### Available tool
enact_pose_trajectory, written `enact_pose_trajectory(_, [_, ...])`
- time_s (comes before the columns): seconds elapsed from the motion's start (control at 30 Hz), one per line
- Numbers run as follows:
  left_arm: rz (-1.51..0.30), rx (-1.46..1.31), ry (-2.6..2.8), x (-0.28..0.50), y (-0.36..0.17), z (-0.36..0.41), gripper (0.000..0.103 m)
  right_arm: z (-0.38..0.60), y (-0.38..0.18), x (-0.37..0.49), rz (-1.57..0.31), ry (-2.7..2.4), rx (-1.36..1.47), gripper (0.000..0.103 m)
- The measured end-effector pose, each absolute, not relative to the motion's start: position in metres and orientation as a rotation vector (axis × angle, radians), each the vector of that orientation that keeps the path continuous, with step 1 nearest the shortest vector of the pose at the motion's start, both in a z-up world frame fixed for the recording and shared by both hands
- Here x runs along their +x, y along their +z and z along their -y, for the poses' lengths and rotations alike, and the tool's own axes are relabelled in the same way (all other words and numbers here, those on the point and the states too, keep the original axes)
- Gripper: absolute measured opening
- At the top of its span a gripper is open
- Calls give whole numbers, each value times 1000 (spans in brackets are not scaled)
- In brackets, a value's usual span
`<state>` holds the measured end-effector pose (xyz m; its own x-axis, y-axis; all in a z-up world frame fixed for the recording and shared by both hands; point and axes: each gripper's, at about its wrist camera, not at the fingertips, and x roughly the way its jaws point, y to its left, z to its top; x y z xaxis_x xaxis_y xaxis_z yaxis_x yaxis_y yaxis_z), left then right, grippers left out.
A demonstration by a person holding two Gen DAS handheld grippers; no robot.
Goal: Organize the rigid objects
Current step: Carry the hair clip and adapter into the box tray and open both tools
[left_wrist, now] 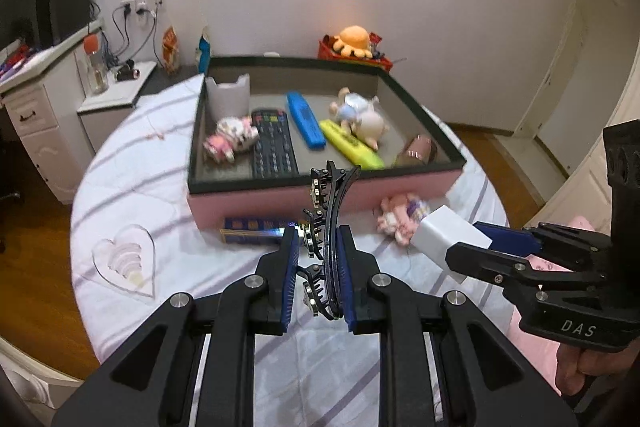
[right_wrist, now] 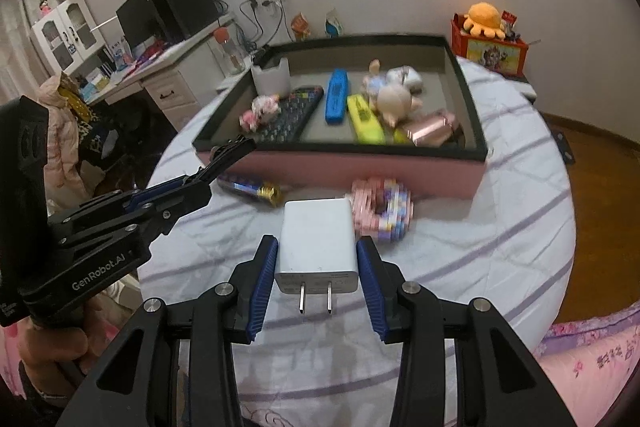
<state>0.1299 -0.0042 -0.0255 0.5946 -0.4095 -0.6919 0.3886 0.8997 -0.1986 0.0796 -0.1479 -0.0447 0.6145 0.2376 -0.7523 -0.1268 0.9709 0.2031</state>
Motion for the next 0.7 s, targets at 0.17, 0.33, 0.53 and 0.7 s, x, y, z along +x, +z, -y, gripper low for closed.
enact_pose_trajectory(0.17, [-788,-11,-439,159,-8,7,19,149,-18,106,-822,200,96,41])
enact_pose_trajectory(0.33, [-780,11,-399,202,3,13,19,153,5,144,-779,188,61,41])
enact_pose_trajectory(0.53, [-809,24,-367,252,-5,27,19,156,2,203,-808,174,46,42])
enact_pose_trajectory(0.7, [-858,17,-354,280,-23,36,19,155,-21,240,-866,187,45,42])
